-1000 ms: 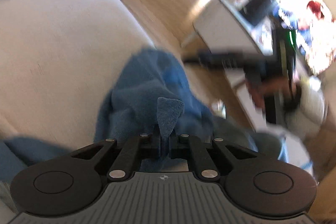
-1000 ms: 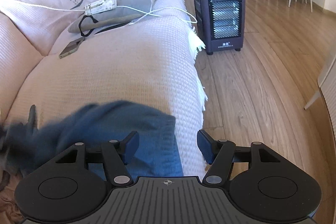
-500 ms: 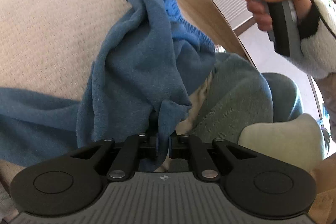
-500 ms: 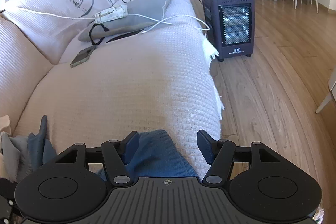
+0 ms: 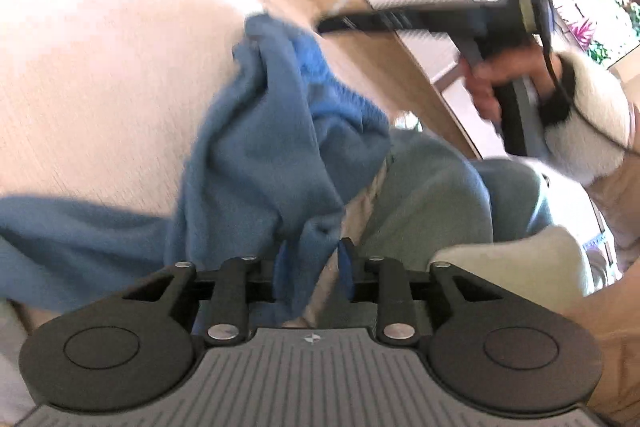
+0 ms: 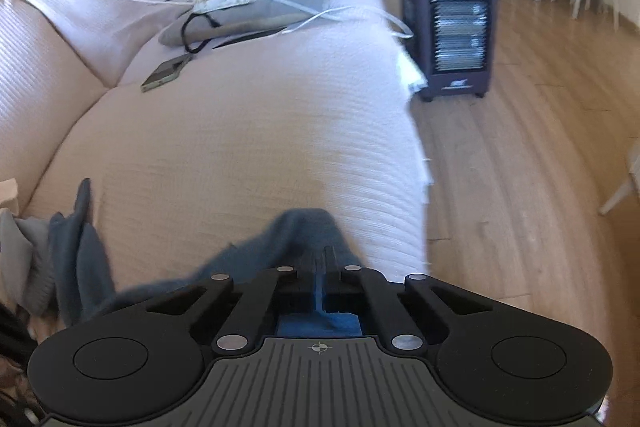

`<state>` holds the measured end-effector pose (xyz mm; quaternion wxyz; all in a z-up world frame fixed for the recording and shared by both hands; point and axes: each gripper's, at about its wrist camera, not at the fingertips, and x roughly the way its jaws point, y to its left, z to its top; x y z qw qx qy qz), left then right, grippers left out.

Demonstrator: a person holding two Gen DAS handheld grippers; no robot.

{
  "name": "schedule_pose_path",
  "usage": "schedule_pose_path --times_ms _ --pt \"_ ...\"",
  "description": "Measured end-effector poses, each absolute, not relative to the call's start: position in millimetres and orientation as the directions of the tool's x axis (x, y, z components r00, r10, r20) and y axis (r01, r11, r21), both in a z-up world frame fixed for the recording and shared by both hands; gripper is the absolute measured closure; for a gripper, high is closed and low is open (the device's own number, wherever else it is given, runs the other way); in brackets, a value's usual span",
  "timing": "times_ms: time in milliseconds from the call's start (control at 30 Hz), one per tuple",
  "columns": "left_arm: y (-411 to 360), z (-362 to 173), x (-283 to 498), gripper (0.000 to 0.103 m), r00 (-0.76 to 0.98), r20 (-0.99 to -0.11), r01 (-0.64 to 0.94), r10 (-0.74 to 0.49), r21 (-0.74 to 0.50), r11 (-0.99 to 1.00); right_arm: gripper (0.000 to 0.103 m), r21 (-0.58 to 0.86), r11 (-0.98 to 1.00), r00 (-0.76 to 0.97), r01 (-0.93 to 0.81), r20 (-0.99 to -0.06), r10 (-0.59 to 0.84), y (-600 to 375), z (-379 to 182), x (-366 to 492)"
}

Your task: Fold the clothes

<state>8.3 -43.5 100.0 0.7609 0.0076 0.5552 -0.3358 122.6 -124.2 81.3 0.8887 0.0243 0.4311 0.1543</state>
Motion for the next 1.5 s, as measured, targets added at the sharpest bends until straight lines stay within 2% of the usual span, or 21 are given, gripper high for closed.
schedule_pose_path --times_ms 200,300,533,633,667,733,1000,1133,1267,1367,1500 --pt "-42.2 109.3 47.1 0.06 0.258 -0.836 0.532 -0.485 -0.296 0.793 0.102 0.164 0.968 0.598 -0.189 -0.763 0.246 -158.1 89.8 104.3" --pt "-50.4 102.2 70.5 0.063 0.285 -0.842 0.54 -0.459 -0.254 0.802 0.094 0.185 0.962 0.583 -0.201 -0.766 0.269 -156.1 85.7 99.8" --pt "-61.6 87.2 98.3 0.066 0.309 -0.864 0.554 -0.398 -0.177 0.813 0.094 0.219 0.952 0.558 -0.211 -0.773 0.302 -151.0 76.8 90.2" --pt "-66.4 76.1 100.9 0.08 0.298 -0.868 0.542 -0.396 -0.188 0.819 0.093 0.23 0.953 0.551 -0.198 -0.778 0.303 -153.2 72.8 89.5" --pt "-68.3 74.9 100.4 0.09 0.299 -0.864 0.54 -0.406 -0.198 0.818 0.093 0.231 0.954 0.55 -0.193 -0.779 0.3 -154.2 71.9 89.1" --pt "-71.2 74.0 99.2 0.096 0.313 -0.86 0.537 -0.403 -0.189 0.822 0.093 0.233 0.955 0.551 -0.182 -0.78 0.295 -155.5 70.5 88.2" --pt "-26.1 110.8 104.8 0.098 0.462 -0.814 0.453 -0.352 -0.125 0.883 0.088 0.233 0.956 0.561 -0.179 -0.774 0.293 -147.9 71.1 90.7" --pt "36.4 151.6 114.0 0.098 0.616 -0.757 0.306 -0.215 -0.021 0.952 0.088 0.228 0.954 0.576 -0.194 -0.761 0.299 -139.7 75.5 98.6" --pt "121.9 194.6 121.5 0.098 0.748 -0.664 0.039 0.009 0.058 0.998 0.086 0.224 0.953 0.59 -0.204 -0.749 0.302 -132.9 80.5 109.2" --pt "169.9 209.6 121.1 0.098 0.772 -0.615 -0.125 0.158 0.097 0.987 0.086 0.218 0.952 0.59 -0.214 -0.748 0.303 -128.7 81.7 116.7" --pt "208.2 195.3 128.1 0.098 0.719 -0.636 -0.252 0.281 0.138 0.958 0.086 0.21 0.953 0.586 -0.217 -0.753 0.299 -125.1 78.8 125.1"
